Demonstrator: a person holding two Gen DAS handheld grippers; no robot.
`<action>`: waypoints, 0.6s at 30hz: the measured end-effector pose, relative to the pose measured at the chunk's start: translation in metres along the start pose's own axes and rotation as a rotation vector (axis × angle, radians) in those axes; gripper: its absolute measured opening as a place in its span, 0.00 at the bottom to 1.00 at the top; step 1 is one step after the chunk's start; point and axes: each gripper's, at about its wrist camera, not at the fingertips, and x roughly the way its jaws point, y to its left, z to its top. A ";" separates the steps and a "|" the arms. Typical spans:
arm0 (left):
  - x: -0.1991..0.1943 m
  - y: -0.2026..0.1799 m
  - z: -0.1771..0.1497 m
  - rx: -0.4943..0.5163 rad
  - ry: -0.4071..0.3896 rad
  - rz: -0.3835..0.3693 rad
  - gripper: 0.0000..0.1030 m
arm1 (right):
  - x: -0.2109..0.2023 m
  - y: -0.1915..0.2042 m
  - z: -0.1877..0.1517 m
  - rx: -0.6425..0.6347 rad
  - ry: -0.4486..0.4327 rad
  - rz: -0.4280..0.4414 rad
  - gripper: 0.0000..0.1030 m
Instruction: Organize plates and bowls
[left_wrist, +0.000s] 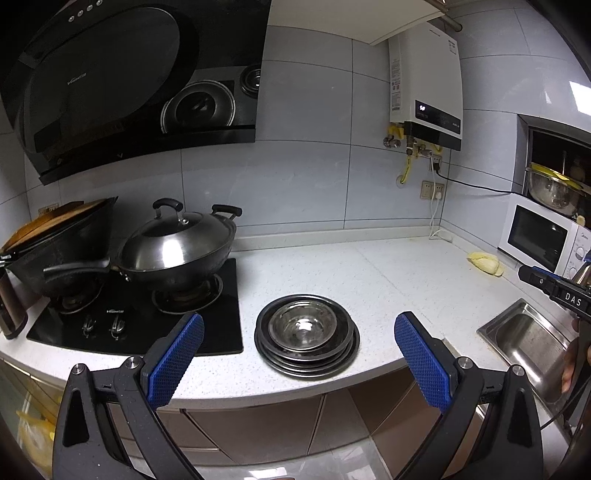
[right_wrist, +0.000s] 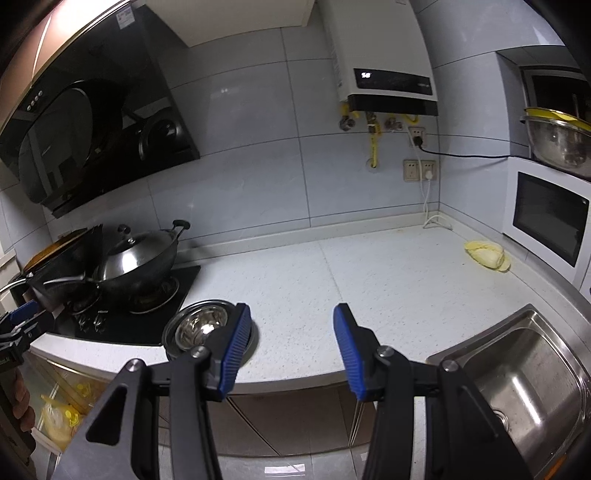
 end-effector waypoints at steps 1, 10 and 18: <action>0.000 0.000 0.001 0.002 -0.001 -0.001 0.98 | 0.000 -0.002 0.001 0.007 0.000 -0.003 0.44; 0.002 0.001 0.001 -0.012 0.001 0.003 0.98 | 0.008 -0.011 0.003 0.056 0.016 -0.003 0.44; 0.002 -0.001 0.001 -0.026 0.000 0.018 0.98 | 0.013 -0.018 0.004 0.112 0.030 -0.006 0.44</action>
